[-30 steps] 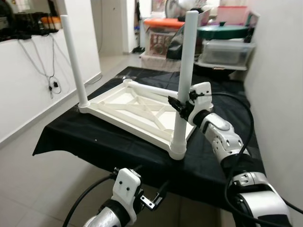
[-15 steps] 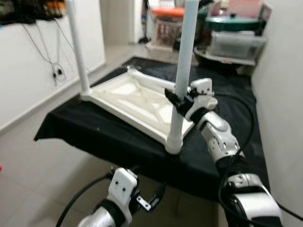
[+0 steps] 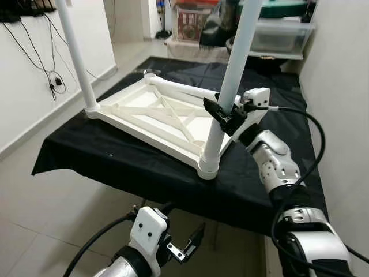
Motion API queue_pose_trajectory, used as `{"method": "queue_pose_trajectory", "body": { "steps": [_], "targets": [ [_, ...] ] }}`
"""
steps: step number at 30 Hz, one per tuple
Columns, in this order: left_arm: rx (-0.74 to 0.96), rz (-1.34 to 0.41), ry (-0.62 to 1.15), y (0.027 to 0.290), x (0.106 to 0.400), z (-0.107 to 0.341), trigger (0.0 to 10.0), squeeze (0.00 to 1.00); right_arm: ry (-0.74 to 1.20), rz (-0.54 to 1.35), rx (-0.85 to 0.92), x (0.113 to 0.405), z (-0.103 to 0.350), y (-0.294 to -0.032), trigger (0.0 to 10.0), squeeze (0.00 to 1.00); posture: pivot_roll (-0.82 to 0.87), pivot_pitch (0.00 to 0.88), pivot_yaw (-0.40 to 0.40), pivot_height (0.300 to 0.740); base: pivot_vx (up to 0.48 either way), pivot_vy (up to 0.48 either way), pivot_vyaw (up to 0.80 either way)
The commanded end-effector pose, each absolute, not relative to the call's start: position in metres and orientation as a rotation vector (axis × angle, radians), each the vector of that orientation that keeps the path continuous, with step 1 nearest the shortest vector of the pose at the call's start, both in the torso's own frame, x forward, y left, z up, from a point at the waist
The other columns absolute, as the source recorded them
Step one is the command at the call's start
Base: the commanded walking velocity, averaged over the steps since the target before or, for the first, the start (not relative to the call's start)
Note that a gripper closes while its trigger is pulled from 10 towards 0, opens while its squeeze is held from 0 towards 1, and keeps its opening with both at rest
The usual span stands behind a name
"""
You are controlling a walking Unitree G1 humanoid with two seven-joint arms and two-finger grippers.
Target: Building children table
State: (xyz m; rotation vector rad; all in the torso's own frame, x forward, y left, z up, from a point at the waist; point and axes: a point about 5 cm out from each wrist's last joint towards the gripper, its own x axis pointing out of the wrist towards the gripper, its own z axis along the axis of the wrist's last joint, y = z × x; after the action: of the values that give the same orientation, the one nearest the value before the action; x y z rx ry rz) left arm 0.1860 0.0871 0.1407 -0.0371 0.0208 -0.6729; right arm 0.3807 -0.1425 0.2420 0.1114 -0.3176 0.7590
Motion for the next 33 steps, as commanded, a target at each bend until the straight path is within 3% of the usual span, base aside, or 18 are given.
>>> {"method": "queue_pose_trajectory", "body": {
  "steps": [1,20,33],
  "targets": [
    [-0.03,-0.667,0.039,0.091,0.185,0.14,10.0,0.0,-0.13,0.837,0.141,0.376,0.199,-0.134,0.0,0.0,0.11,0.189,-0.031,0.74,0.0,0.0,0.0],
    [-0.027,-0.661,0.042,0.09,0.189,0.143,10.0,0.0,0.008,1.307,0.041,0.364,0.198,-0.105,0.0,0.0,0.11,0.183,-0.048,0.74,0.0,0.0,0.0],
    [-0.028,-0.662,0.039,0.088,0.186,0.146,10.0,0.0,0.074,1.348,0.032,0.371,0.199,-0.093,0.0,0.0,0.12,0.205,-0.057,0.74,0.0,0.0,0.0]
  ]
}}
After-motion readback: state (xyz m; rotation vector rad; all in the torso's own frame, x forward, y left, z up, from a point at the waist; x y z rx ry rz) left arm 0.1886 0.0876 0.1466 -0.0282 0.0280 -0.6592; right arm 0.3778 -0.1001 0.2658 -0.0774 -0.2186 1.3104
